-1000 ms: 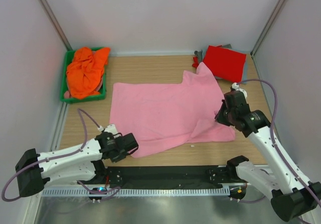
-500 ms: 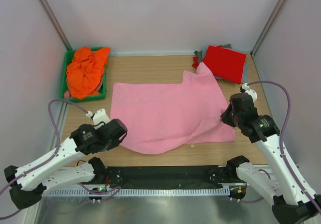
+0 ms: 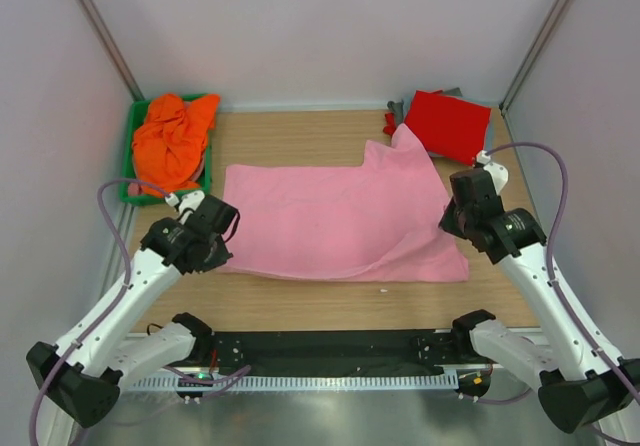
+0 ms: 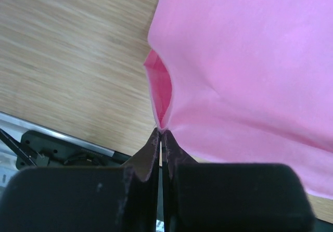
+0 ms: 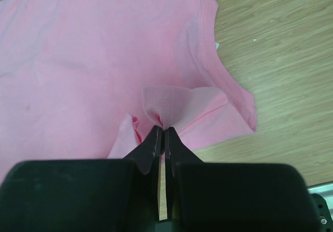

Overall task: Fold and stack the t-shirts
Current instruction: Fold the tshirt

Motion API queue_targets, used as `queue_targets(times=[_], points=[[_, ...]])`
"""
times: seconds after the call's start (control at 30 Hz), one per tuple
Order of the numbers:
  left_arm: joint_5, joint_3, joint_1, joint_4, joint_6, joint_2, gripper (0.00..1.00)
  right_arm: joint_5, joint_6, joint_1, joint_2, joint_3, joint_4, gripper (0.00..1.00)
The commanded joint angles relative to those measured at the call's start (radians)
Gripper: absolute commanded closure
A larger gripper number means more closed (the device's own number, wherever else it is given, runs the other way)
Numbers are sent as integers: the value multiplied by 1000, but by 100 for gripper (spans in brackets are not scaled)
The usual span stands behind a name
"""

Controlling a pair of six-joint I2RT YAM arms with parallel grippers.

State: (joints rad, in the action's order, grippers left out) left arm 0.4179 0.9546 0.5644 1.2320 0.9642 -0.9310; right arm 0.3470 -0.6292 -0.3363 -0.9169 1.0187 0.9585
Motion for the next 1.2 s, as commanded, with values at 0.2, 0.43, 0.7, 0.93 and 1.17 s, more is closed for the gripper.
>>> queue_targets(times=[0.2,0.43,0.7,0.93,1.17], points=[[-99,41,-170,-153,-234,-135,100,58,57,3,-79,73,-90,99],[-168,38,-258,-213,-317,-230,100,73,88,3,-145,90,-145,99],[-171,45,-288,-272,-355,-341,100,86,120,6,-215,116,-199,99],[-176,78,-313,-302,-386,-443,100,103,143,11,-275,113,-239,99],[-163,116,-324,-321,-406,-534,100,118,151,19,-310,80,-283,99]])
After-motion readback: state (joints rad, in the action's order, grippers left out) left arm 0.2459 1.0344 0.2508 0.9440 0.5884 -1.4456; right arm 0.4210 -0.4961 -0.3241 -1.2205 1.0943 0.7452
